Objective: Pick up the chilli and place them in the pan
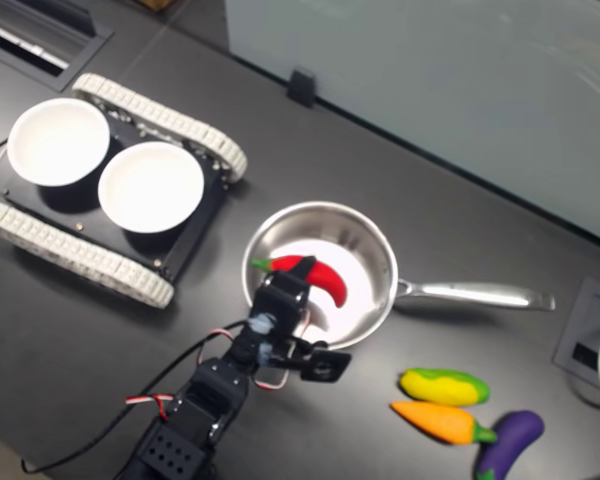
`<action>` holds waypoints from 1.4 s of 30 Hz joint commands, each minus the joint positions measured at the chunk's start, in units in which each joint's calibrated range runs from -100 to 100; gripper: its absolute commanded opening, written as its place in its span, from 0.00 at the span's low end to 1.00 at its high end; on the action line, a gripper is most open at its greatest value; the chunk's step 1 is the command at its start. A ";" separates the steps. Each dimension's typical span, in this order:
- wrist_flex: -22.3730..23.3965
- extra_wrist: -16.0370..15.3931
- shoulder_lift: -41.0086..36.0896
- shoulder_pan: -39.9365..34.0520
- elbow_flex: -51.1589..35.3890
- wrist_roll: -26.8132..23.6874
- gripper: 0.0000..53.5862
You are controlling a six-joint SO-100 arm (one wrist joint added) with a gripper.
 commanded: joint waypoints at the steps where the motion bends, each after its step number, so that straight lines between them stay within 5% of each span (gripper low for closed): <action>1: -0.54 0.50 -5.47 -1.14 -3.17 0.54 0.40; 15: 2.88 0.50 -11.29 -2.17 -0.99 2.05 0.62; 22: 4.16 0.50 -14.75 -1.83 0.19 1.17 0.82; 26: 4.16 0.50 -17.20 -1.83 1.19 1.71 0.83; 33: 5.35 0.50 -23.95 -1.60 2.01 1.66 0.62; 38: 7.40 0.50 -28.84 -2.05 1.92 0.93 0.33; 42: 9.27 0.50 -31.96 -3.09 2.19 0.59 0.00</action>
